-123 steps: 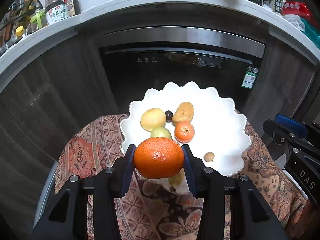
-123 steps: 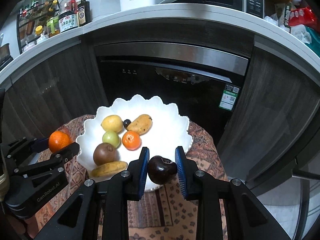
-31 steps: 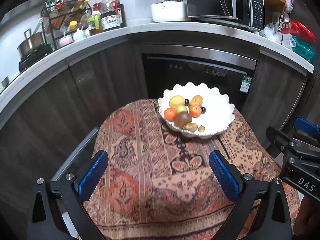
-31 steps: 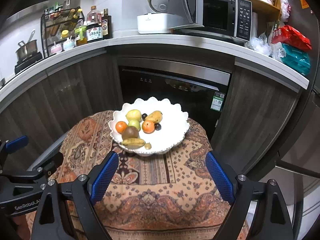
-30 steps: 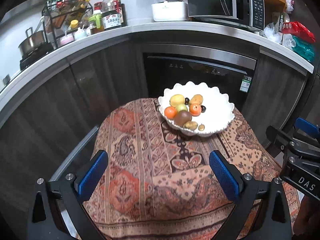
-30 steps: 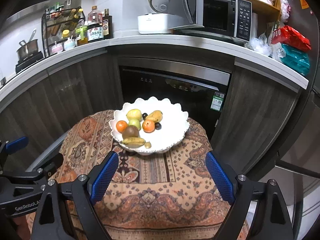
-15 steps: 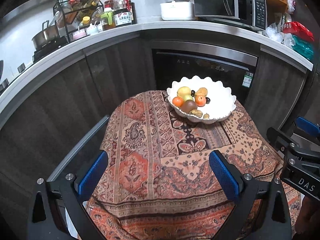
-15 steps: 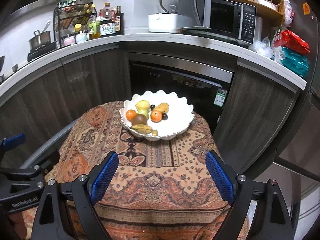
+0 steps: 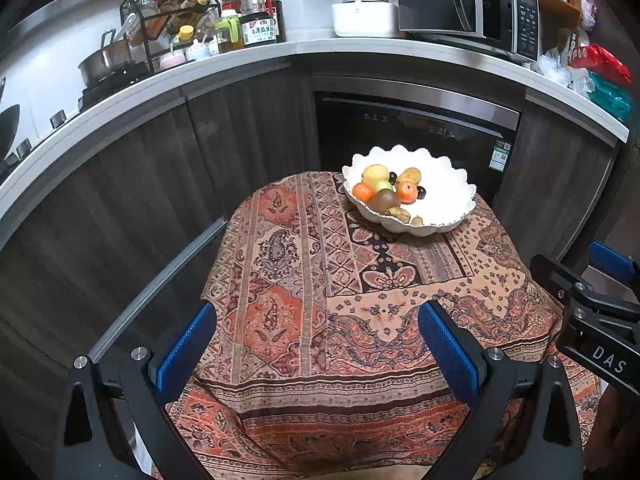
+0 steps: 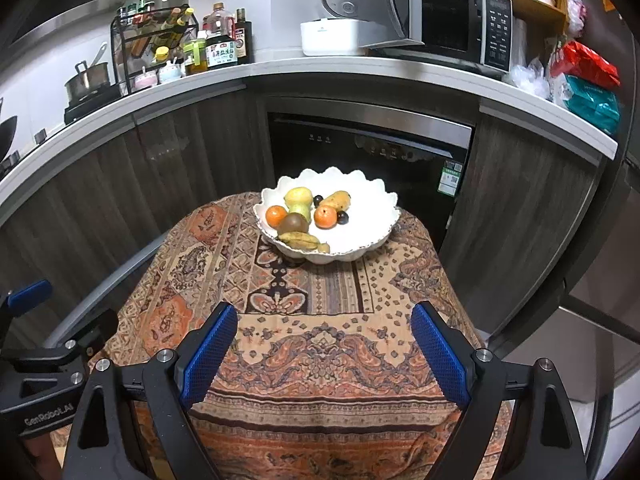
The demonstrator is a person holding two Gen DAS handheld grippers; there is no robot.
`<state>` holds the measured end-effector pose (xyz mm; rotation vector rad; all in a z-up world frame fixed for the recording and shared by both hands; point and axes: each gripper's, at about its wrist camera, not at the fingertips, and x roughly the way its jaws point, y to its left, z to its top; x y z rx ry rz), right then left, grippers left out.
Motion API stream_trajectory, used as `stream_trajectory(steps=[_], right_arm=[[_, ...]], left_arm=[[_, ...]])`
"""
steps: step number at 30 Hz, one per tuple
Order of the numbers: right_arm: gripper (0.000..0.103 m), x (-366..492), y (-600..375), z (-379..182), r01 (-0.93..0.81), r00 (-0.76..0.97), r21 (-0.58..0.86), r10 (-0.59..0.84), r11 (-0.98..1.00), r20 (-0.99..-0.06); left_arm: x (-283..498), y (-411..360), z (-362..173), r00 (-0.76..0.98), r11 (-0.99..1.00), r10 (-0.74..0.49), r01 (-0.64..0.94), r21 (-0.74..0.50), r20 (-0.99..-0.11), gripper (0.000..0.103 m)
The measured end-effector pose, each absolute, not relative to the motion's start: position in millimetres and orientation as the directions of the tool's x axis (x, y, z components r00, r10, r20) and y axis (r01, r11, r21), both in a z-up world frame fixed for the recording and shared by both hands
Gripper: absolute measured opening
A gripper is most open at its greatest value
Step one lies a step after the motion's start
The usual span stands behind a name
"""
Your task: Organize fruits
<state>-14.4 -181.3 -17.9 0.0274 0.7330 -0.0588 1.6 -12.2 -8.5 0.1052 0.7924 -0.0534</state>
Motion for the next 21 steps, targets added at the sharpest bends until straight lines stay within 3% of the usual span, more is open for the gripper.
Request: stream_trajectory(steps=[21], right_arm=[[0.089, -16.1, -182.8, -15.8, 0.072, 0.751, 0.002, -0.052, 0.997, -0.658]], left_arm=[[0.2, -15.9, -5.8, 0.712, 0.992, -0.005, 0.092, 0.087, -0.702, 0.103]])
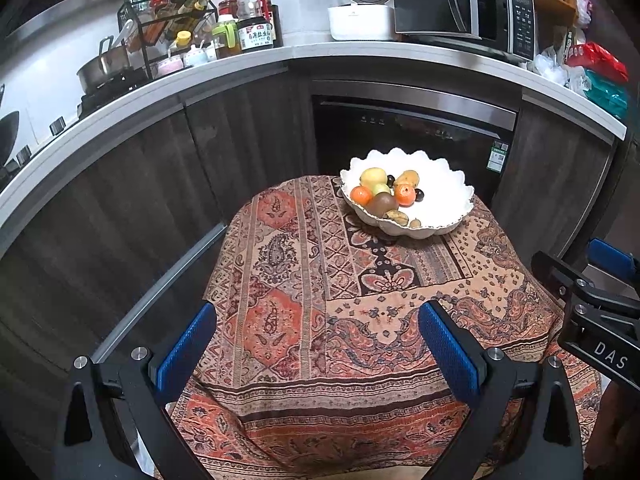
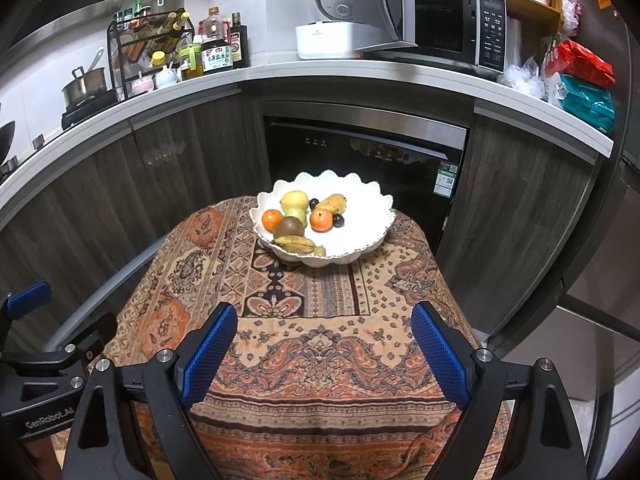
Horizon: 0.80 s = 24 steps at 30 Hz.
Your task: Organize fruits
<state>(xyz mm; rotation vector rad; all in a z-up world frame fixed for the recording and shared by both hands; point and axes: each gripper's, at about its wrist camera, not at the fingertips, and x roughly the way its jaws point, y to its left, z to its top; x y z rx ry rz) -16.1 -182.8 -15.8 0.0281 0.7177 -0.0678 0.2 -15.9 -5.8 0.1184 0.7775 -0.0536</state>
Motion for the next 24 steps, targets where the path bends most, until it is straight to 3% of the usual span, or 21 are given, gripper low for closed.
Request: stream_trajectory(steps=[24], right_arm=[[0.089, -18.8, -184.1, -15.2, 0.075, 0.751, 0.008, -0.051, 0.997, -0.658]], left_arm=[[-2.5, -16.5, -3.9, 0.71, 0.992, -0.008, 0.093, 0.083, -0.704, 0.103]])
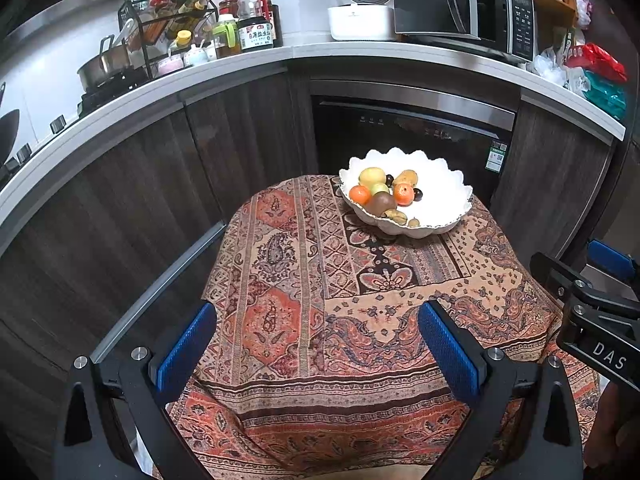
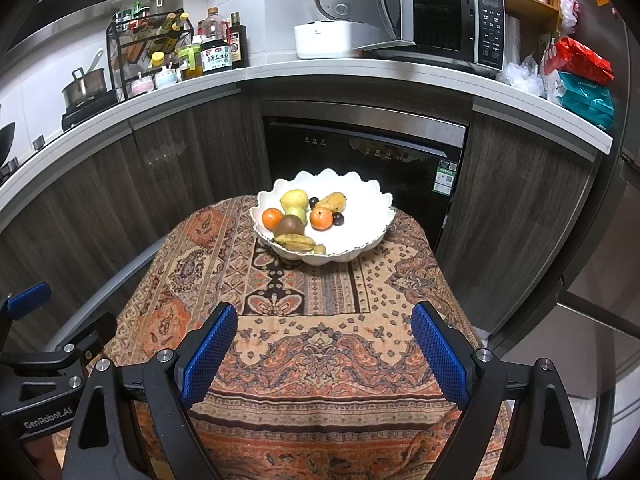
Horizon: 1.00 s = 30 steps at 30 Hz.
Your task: Organize fruits
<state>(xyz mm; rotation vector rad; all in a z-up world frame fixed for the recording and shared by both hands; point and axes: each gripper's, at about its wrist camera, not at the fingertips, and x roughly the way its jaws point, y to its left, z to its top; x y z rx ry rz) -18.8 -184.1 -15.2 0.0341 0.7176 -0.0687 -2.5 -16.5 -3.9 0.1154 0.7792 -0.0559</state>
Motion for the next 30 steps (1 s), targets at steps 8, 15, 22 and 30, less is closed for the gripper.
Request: stream_trajectory(steps=[8, 15, 22, 30], right_arm=[[0.089, -19.2, -184.5, -14.8, 0.075, 0.752, 0.009, -0.051, 0.997, -0.658], [0.089, -21.1, -184.4, -14.0, 0.077, 0.753, 0.013, -0.05, 0.997, -0.656], [0.089, -21.2, -184.7, -13.9, 0.077, 0.754, 0.012, -0.05, 0.997, -0.656], [0.089, -21.2, -185.1, -13.9, 0.077, 0.753, 0.015, -0.049, 0.997, -0.656]], left_arm=[[-3.1, -16.5, -3.6, 0.713, 0.992, -0.007, 0.092, 0.085, -0.701, 0.103], [-4.8, -16.2, -3.1, 0.715, 0.992, -0.008, 0.092, 0.083, -0.699, 0.102], [-5.0, -17.3, -2.1, 0.714, 0.992, -0.003, 0.093, 0.09, -0.7, 0.102], [-4.4, -18.4, -1.8, 0.713, 0.992, -0.008, 0.096, 0.086, -0.701, 0.102]])
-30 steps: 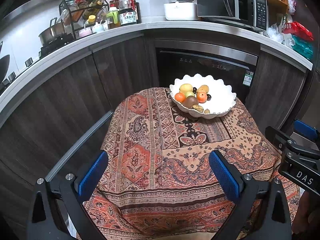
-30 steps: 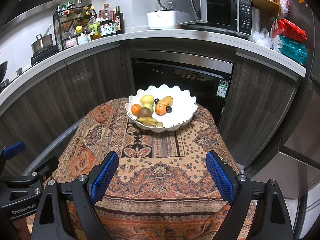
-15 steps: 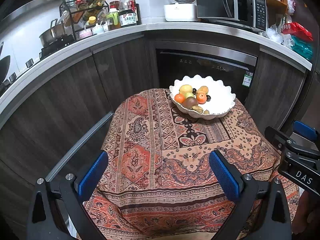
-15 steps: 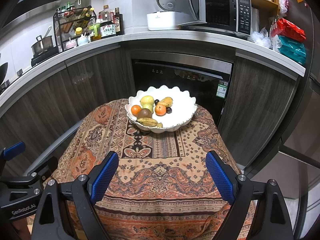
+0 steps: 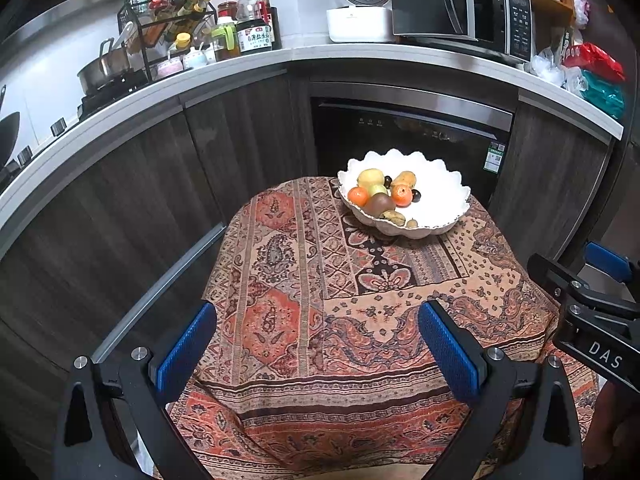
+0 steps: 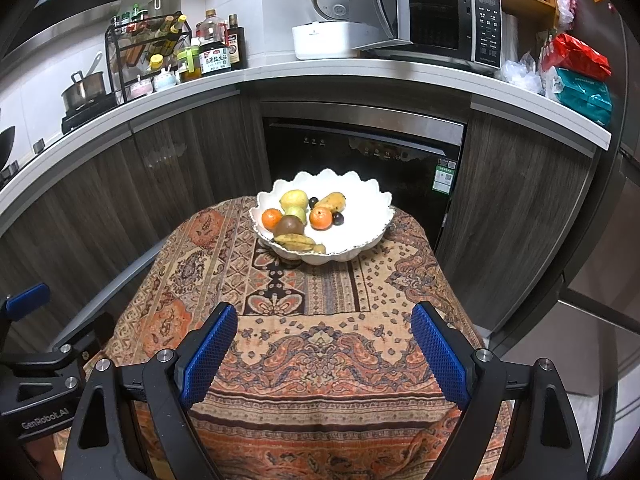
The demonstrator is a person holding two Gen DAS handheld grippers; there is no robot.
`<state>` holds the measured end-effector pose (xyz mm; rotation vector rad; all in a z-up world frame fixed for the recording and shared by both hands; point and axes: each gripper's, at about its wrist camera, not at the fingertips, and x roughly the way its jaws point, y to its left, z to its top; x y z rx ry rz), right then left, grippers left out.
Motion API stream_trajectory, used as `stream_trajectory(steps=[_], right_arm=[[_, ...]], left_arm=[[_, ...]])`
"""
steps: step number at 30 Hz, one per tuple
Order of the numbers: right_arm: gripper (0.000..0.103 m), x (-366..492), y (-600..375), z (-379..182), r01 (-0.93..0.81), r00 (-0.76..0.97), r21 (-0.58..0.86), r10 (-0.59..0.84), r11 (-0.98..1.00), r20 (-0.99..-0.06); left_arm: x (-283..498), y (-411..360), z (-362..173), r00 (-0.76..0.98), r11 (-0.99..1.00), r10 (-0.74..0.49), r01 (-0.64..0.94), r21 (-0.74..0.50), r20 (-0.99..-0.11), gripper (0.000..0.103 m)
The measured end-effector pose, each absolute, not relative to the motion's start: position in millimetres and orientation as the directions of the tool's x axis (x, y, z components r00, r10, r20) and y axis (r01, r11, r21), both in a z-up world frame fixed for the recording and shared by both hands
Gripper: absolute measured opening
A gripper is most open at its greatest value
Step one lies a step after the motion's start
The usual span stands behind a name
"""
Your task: Organize fruits
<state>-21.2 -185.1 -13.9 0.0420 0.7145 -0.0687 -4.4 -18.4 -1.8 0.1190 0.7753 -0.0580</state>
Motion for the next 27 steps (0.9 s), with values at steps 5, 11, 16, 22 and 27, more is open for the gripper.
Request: stream_trajectory(steps=[5, 11, 16, 22, 27], right_arm=[[0.089, -21.5, -185.1, -13.6, 0.077, 0.753, 0.014, -0.049, 0.997, -0.656], [0.089, -21.4, -186.0, -13.4, 0.077, 0.753, 0.015, -0.048, 0.997, -0.657], [0.089, -21.5, -186.4, -14.3, 0.083, 0.749, 0.024, -0.047, 0.996, -0.661], [0.089, -20.4, -185.6, -17.5, 0.09, 0.744, 0.03, -0.047, 0.995, -0.666], [0.089, -19.4, -184.0, -20.1, 0.093, 0.739, 0.036, -0.045, 0.995, -0.672]], left_arm=[[-4.5, -18.5, -1.7, 0.711, 0.992, -0.01, 0.095, 0.083, -0.703, 0.102], [-4.8, -18.8, -1.5, 0.713, 0.993, -0.015, 0.093, 0.073, -0.702, 0.102], [-4.6, -20.0, -4.7, 0.703, 0.992, -0.02, 0.1, 0.071, -0.71, 0.102], [-5.3, -19.9, -4.9, 0.711, 0.992, -0.013, 0.097, 0.08, -0.703, 0.102], [-5.6, -18.9, -5.8, 0.707, 0.992, -0.018, 0.099, 0.073, -0.707, 0.102]])
